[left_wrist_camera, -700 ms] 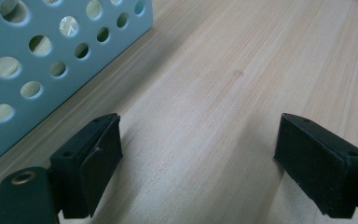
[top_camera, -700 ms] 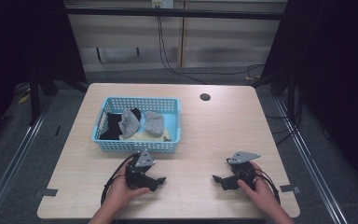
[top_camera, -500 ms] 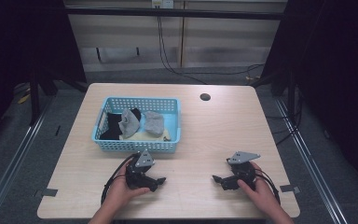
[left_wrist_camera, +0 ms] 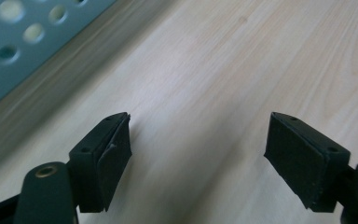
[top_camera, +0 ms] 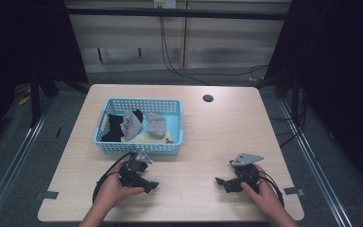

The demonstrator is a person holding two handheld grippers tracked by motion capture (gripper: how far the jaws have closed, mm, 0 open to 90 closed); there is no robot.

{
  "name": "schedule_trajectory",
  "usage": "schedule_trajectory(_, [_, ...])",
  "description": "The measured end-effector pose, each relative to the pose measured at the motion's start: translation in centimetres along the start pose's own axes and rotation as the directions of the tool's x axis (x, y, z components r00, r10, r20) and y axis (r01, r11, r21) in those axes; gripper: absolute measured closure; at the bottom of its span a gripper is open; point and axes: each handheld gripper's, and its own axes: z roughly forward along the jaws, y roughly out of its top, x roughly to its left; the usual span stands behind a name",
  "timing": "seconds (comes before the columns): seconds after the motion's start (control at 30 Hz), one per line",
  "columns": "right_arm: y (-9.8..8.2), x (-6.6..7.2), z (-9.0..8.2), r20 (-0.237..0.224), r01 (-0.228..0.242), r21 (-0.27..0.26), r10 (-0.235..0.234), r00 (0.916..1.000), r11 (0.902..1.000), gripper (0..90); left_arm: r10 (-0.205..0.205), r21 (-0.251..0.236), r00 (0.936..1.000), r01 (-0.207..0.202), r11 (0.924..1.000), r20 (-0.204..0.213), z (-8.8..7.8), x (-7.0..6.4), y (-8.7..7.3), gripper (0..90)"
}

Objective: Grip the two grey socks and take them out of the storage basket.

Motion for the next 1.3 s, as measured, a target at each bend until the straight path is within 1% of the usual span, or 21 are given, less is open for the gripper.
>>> schedule_trajectory(0.03, [0.0, 0.0, 0.0, 0.002, 0.000, 0.001, 0.000, 1.0000, 1.0000, 10.0, -0.016, 0.044, 0.9999, 0.016, 0.9989, 0.003, -0.8, 0.3, 0.2, 21.9])
schedule_trajectory(0.1, [0.0, 0.0, 0.0, -0.001, -0.001, -0.001, 0.001, 1.0000, 1.0000, 10.0, -0.043, 0.084, 0.9990, 0.042, 0.9956, 0.013, -1.4, 0.5, 0.3, 22.2])
schedule_trajectory(0.17, [0.0, 0.0, 0.0, -0.001, -0.001, -0.001, 0.001, 1.0000, 1.0000, 10.0, -0.054, 0.117, 0.9984, 0.052, 0.9917, 0.016, -1.9, 0.8, 0.5, 22.2])
schedule_trajectory(0.27, [0.0, 0.0, 0.0, 0.000, 0.000, 0.000, 0.000, 1.0000, 1.0000, 10.0, -0.079, 0.164, 0.9968, 0.075, 0.9836, 0.016, -2.7, 1.3, 0.8, 22.2])
schedule_trajectory(0.33, [0.0, 0.0, 0.0, 0.000, 0.000, 0.000, 0.000, 1.0000, 1.0000, 10.0, -0.085, 0.179, 0.9964, 0.082, 0.9804, 0.008, -3.2, 1.5, 1.0, 22.3])
schedule_trajectory(0.4, [0.0, 0.0, 0.0, -0.001, -0.001, -0.001, 0.001, 1.0000, 1.0000, 10.0, -0.085, 0.205, 0.9964, 0.082, 0.9754, 0.007, -3.7, 1.7, 1.3, 22.5])
schedule_trajectory(0.47, [0.0, 0.0, 0.0, -0.001, 0.000, -0.001, 0.000, 1.0000, 1.0000, 10.0, -0.092, 0.215, 0.9957, 0.089, 0.9726, 0.007, -4.2, 2.0, 1.5, 22.6])
schedule_trajectory(0.57, [0.0, 0.0, 0.0, 0.001, 0.000, 0.001, 0.000, 1.0000, 1.0000, 10.0, -0.099, 0.232, 0.9950, 0.093, 0.9682, 0.014, -4.9, 2.3, 2.0, 22.9])
schedule_trajectory(0.6, [0.0, 0.0, 0.0, -0.001, -0.001, -0.001, 0.001, 1.0000, 1.0000, 10.0, -0.093, 0.247, 0.9955, 0.086, 0.9653, 0.016, -5.2, 2.5, 2.2, 22.9])
schedule_trajectory(0.63, [0.0, 0.0, 0.0, 0.001, 0.000, 0.000, 0.000, 1.0000, 1.0000, 10.0, -0.096, 0.254, 0.9953, 0.089, 0.9633, 0.016, -5.4, 2.6, 2.4, 22.9])
schedule_trajectory(0.73, [0.0, 0.0, 0.0, -0.001, 0.000, -0.001, 0.000, 1.0000, 1.0000, 10.0, -0.108, 0.263, 0.9940, 0.101, 0.9594, 0.013, -6.1, 2.9, 3.0, 23.0])
schedule_trajectory(0.8, [0.0, 0.0, 0.0, 0.001, 0.000, 0.001, 0.000, 1.0000, 1.0000, 10.0, -0.116, 0.260, 0.9932, 0.110, 0.9594, 0.008, -6.5, 3.4, 3.6, 23.0])
schedule_trajectory(0.9, [0.0, 0.0, 0.0, 0.001, 0.000, 0.001, 0.000, 1.0000, 1.0000, 10.0, -0.127, 0.269, 0.9919, 0.124, 0.9552, -0.006, -7.1, 4.2, 4.4, 23.1])
schedule_trajectory(0.93, [0.0, 0.0, 0.0, 0.001, 0.000, 0.000, 0.000, 1.0000, 1.0000, 10.0, -0.137, 0.269, 0.9906, 0.135, 0.9538, -0.011, -7.2, 4.4, 4.7, 23.2])
schedule_trajectory(1.0, [0.0, 0.0, 0.0, 0.000, -0.001, -0.001, 0.001, 1.0000, 1.0000, 10.0, -0.145, 0.274, 0.9893, 0.143, 0.9512, -0.012, -7.5, 4.9, 5.3, 23.3])
schedule_trajectory(1.1, [0.0, 0.0, 0.0, -0.001, -0.001, -0.001, 0.001, 1.0000, 1.0000, 10.0, -0.163, 0.261, 0.9865, 0.162, 0.9516, -0.021, -7.7, 5.5, 6.3, 23.3])
schedule_trajectory(1.13, [0.0, 0.0, 0.0, -0.001, -0.001, -0.001, 0.001, 1.0000, 1.0000, 10.0, -0.166, 0.262, 0.9858, 0.167, 0.9506, -0.025, -7.7, 5.7, 6.6, 23.3])
schedule_trajectory(1.2, [0.0, 0.0, 0.0, -0.001, -0.001, -0.001, 0.001, 1.0000, 1.0000, 10.0, -0.165, 0.255, 0.9858, 0.168, 0.9524, -0.030, -7.8, 6.0, 7.2, 23.3])
schedule_trajectory(1.3, [0.0, 0.0, 0.0, -0.001, -0.001, -0.001, 0.001, 1.0000, 1.0000, 10.0, -0.174, 0.247, 0.9839, 0.178, 0.9525, -0.040, -7.8, 6.6, 8.0, 23.3])
